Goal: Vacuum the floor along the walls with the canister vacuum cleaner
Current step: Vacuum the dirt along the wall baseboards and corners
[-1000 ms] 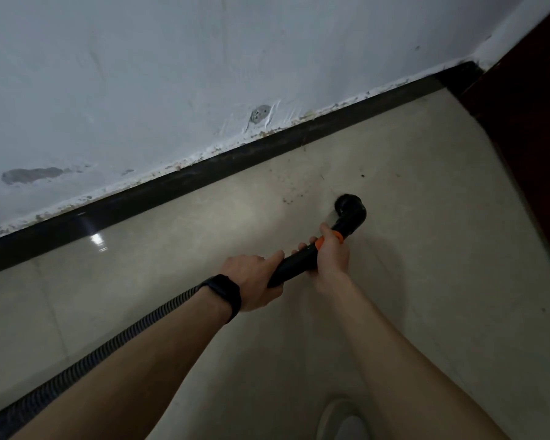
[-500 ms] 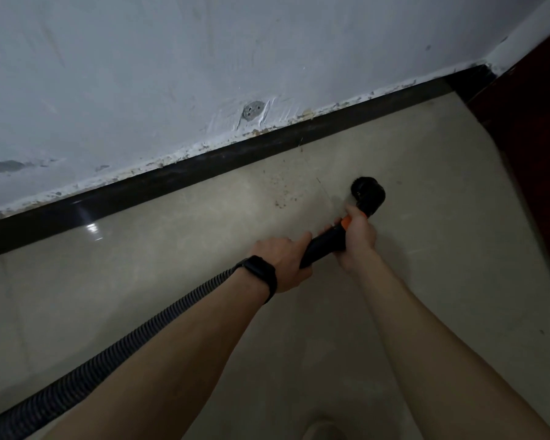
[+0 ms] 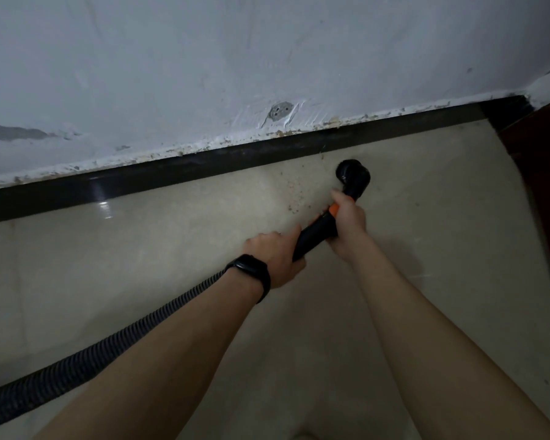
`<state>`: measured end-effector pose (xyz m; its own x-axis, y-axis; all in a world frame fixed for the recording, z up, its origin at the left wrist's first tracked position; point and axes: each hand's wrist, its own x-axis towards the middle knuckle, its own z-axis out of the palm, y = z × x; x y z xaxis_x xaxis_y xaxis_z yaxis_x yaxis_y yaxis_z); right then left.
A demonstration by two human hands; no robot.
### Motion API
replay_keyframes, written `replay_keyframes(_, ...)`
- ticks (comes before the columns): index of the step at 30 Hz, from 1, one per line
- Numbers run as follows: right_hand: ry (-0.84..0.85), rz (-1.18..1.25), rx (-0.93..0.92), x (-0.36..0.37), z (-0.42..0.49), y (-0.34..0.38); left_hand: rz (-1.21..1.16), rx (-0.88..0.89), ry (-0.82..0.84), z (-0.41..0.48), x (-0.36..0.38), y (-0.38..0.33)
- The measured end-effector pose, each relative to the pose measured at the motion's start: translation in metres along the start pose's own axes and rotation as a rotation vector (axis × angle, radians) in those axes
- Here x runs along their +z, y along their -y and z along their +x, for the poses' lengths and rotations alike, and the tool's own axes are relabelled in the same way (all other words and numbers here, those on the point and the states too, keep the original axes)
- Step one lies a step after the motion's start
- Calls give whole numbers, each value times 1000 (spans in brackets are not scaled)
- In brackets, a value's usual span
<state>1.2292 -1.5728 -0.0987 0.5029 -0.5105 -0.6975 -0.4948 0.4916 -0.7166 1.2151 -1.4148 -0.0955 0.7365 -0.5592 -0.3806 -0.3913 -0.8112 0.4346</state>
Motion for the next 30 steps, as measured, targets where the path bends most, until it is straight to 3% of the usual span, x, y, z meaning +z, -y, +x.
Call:
replay_keyframes(13, 61, -117, -10, 40, 8, 17, -81, -98, -42, 6, -22, 17)
replay_keyframes(30, 82, -82, 28, 100, -49, -30, -42, -127, -36, -57, -44, 89)
